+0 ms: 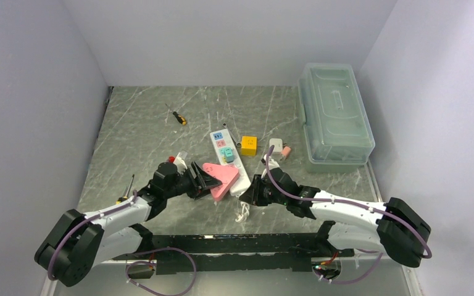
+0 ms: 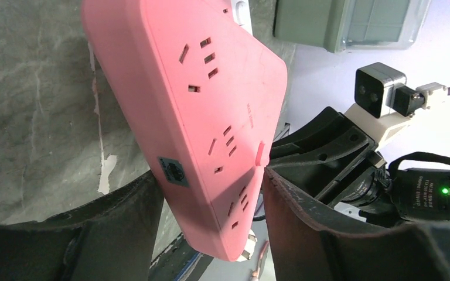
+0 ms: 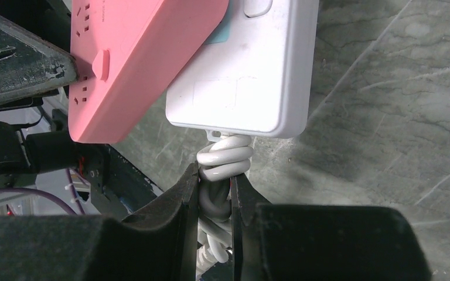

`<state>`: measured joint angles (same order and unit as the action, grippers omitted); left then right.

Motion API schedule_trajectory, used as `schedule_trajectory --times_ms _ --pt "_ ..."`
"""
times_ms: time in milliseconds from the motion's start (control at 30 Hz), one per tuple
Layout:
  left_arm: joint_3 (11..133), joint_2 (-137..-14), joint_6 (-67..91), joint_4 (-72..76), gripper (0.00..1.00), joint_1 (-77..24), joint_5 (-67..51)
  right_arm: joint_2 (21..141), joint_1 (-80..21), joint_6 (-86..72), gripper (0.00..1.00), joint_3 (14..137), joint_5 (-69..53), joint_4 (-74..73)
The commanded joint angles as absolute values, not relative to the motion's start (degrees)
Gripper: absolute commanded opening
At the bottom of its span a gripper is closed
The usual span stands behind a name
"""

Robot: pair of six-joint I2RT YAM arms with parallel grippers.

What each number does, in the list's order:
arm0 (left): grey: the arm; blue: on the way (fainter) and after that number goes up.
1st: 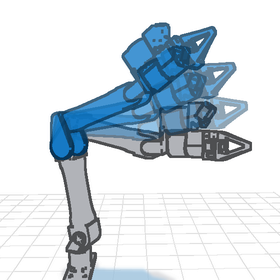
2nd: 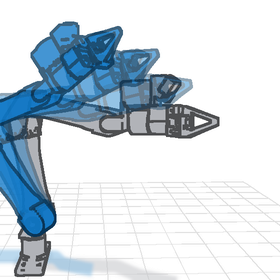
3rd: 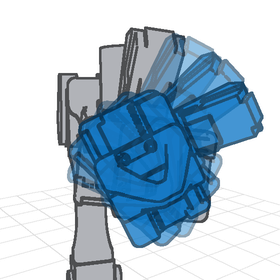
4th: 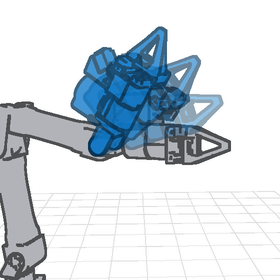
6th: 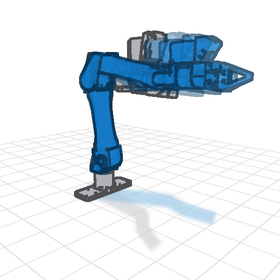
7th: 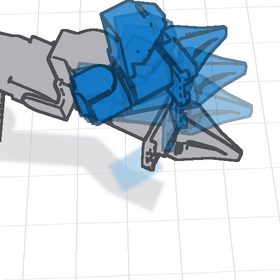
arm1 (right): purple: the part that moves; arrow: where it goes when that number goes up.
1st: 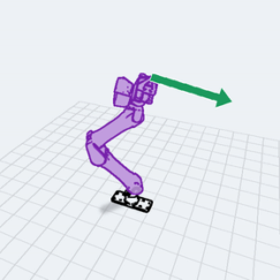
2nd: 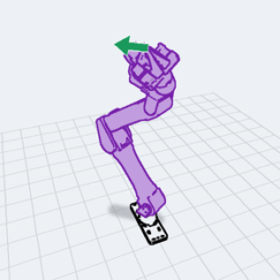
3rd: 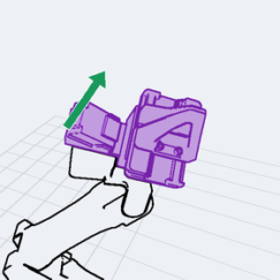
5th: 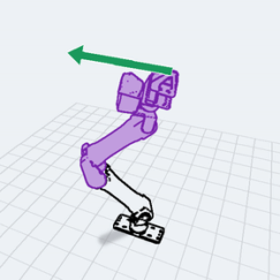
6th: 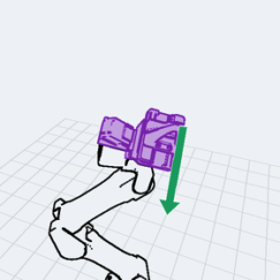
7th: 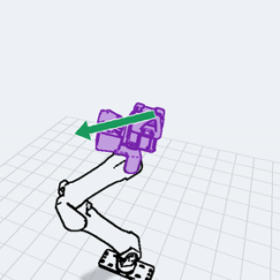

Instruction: Pull the plug off the socket

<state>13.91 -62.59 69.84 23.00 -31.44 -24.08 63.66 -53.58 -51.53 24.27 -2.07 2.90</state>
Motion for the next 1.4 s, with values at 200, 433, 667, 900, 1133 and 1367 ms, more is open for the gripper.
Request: schedule_trajectory --times_ms 200,433,667,900,1133,1367 --pt "15.34 -57.76 71.94 25.94 0.63 -31.6 -23.55 62.75 -53.46 -52.73 0.0 24.44 -4.0 9.62" --pt "15.45 -58.09 71.37 23.96 0.59 -31.64 -22.41 62.78 -53.44 -52.49 0.0 24.83 -3.82 9.19" --pt "14.52 -61.07 71.68 27.82 0.57 -31.63 -22.68 61.0 -53.46 -52.74 0.0 25.03 -4.14 8.97" --pt "17.27 -61.16 70.85 28.18 0.56 -31.62 -23.03 62.33 -53.45 -52.53 0.0 24.52 -3.46 8.68" --pt "19.45 -57.84 69.9 23.92 0.57 -31.59 -22.51 63.59 -53.47 -52.47 0.0 23.99 -3.05 8.74" --pt "17.92 -58.64 69.84 23.42 0.57 -31.64 -22.32 62.58 -53.44 -52.75 0.0 24.05 -3.07 8.62"
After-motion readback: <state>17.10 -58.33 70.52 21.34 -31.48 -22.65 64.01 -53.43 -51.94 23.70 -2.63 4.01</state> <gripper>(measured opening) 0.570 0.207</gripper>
